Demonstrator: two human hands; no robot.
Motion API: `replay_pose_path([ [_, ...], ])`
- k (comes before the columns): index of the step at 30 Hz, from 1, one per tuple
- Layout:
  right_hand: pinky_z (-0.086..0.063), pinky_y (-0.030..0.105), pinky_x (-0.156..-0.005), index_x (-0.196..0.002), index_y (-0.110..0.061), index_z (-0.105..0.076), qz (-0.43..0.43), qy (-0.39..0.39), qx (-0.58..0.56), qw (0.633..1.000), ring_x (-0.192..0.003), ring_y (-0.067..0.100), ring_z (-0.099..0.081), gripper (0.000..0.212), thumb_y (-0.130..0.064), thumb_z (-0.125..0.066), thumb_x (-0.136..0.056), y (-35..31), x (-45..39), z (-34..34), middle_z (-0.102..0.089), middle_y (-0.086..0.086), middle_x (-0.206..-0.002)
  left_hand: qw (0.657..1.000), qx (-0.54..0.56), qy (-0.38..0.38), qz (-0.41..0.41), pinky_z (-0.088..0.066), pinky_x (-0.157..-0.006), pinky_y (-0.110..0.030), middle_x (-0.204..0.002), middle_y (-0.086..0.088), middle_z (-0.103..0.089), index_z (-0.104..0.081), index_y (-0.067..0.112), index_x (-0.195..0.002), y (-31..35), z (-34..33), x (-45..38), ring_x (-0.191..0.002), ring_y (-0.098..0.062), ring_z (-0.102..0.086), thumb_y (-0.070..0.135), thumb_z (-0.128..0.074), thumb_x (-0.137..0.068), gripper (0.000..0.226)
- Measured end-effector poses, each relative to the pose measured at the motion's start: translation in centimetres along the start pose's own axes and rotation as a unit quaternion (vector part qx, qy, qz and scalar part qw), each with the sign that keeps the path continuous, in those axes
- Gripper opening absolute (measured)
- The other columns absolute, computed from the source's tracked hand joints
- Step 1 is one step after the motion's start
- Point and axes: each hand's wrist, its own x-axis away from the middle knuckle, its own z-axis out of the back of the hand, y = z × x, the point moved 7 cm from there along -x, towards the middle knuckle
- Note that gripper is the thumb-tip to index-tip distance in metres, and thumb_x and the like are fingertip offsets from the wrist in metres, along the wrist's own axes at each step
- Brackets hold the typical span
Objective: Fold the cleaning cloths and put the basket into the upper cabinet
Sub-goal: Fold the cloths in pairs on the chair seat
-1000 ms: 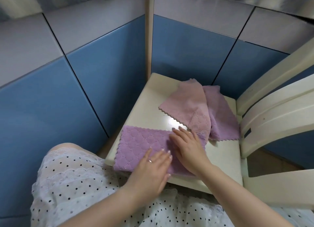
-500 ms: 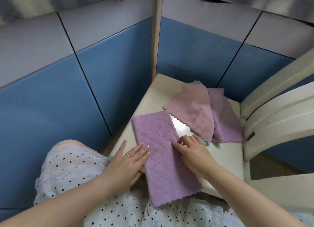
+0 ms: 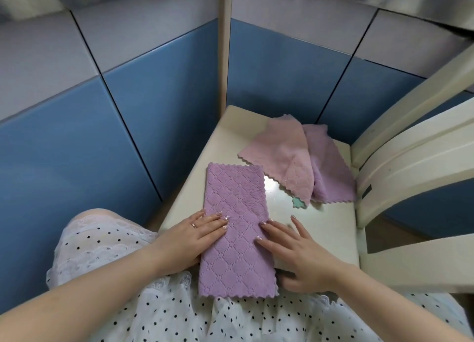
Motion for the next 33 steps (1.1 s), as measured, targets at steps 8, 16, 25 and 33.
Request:
replay_pose_path([
  [8,-0.021,0.056,-0.107,-0.130,-0.033,-0.050,-0.018,0.183,-0.005,0.983,-0.131,0.022,-0.043,0.052,-0.037,-0.055,-0.079,-1.7,-0.3,0.5,-0.053,0.002,-0.135,0.991,0.131,0.014,0.030,-0.020,-0.114,-0.025,-0.140,0.004,-0.049,-0.041,0.021,-0.139,0.0,0.3,-0.1,-0.131,-0.008,-0.041,0.023,-0.043,-0.088,0.050],
  [16,-0.041,0.023,-0.069,-0.086,-0.028,-0.062,-0.239,0.261,-0.373,0.858,-0.079,-0.001,-0.060,0.019,-0.021,-0.046,-0.095,1.8,-2.2,5.3,-0.066,-0.016,-0.084,0.779,0.513,0.175,0.313,-0.043,-0.081,-0.004,-0.101,0.007,-0.068,-0.052,0.032,-0.121,-3.5,3.7,-0.6,-0.098,0.007,-0.060,0.016,-0.066,-0.086,0.040],
  [25,-0.040,0.037,-0.073,-0.087,-0.015,-0.050,-0.339,0.208,-0.371,0.839,-0.089,0.031,-0.058,0.016,-0.025,-0.043,-0.097,6.3,-8.3,5.7,-0.066,0.013,-0.092,0.720,0.518,0.162,0.433,-0.048,-0.082,-0.023,-0.092,0.005,-0.067,-0.024,0.030,-0.146,-6.7,2.3,-2.9,-0.089,-0.009,-0.066,0.024,-0.060,-0.091,0.067],
  [33,-0.034,0.035,-0.069,-0.089,-0.016,-0.044,-0.402,0.147,-0.310,0.849,-0.096,0.035,-0.058,0.014,-0.028,-0.046,-0.096,7.7,-10.0,4.3,-0.065,0.018,-0.100,0.765,0.448,0.116,0.447,-0.042,-0.073,-0.023,-0.089,0.009,-0.058,-0.039,0.033,-0.140,-7.3,1.6,-3.7,-0.074,-0.011,-0.055,0.023,-0.055,-0.092,0.052],
])
